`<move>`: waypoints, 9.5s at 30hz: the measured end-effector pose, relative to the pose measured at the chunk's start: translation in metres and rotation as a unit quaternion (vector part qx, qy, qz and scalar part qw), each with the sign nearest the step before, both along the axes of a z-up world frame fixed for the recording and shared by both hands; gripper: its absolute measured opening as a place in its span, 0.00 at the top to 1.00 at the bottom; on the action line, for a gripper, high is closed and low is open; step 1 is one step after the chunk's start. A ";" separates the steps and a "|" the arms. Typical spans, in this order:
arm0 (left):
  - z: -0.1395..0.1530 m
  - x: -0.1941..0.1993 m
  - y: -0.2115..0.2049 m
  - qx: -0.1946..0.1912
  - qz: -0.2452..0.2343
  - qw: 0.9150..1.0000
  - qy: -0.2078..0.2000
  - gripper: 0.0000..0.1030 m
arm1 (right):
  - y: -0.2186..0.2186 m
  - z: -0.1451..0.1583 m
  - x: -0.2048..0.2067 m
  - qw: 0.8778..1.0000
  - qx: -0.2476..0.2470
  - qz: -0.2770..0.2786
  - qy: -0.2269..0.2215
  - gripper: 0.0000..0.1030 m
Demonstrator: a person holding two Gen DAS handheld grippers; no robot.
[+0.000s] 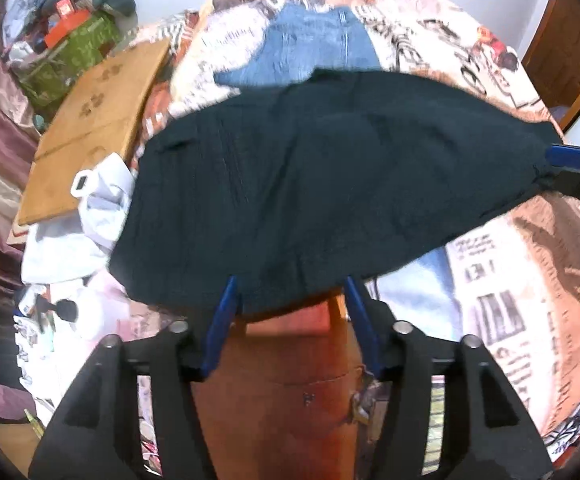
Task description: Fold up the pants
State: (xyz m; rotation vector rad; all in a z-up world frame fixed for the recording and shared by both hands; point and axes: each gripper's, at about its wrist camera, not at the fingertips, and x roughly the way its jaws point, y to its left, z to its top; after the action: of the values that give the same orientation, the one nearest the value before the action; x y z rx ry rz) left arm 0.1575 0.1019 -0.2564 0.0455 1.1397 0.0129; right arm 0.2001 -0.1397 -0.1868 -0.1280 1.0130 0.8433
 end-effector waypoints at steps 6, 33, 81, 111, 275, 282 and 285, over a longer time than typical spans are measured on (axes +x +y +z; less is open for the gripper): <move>0.027 0.019 -0.010 0.005 0.010 0.999 -0.039 0.24 | -0.093 0.015 0.007 0.990 0.027 -0.141 -0.017 0.52; -0.019 0.143 -0.177 0.013 -0.125 0.992 0.025 0.23 | -0.298 -0.074 -0.017 0.892 0.099 -0.424 0.122 0.49; 0.053 0.125 -0.206 0.032 -0.153 0.982 -0.105 0.03 | -0.216 0.053 0.028 0.913 0.103 -0.380 -0.104 0.94; 0.074 0.051 -0.003 -0.054 0.042 0.988 -0.140 0.03 | 0.049 -0.021 0.035 0.990 -0.007 -0.138 0.023 0.90; 0.139 0.109 -0.068 -0.059 0.019 0.972 -0.226 0.90 | -0.099 -0.052 0.048 0.975 -0.089 -0.202 0.005 0.22; 0.127 0.133 -0.161 -0.072 -0.084 0.974 -0.197 0.90 | -0.099 -0.057 0.046 0.979 -0.075 -0.188 0.012 0.22; 0.107 0.138 -0.189 -0.084 -0.120 0.977 -0.157 0.90 | -0.104 -0.057 0.044 0.980 -0.067 -0.188 0.006 0.22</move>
State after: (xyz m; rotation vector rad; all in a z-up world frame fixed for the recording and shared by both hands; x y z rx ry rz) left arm 0.2959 -0.0870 -0.1495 0.0288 0.8096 -0.2834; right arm 0.2441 -0.2437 -0.2438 -0.0432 1.0641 0.4319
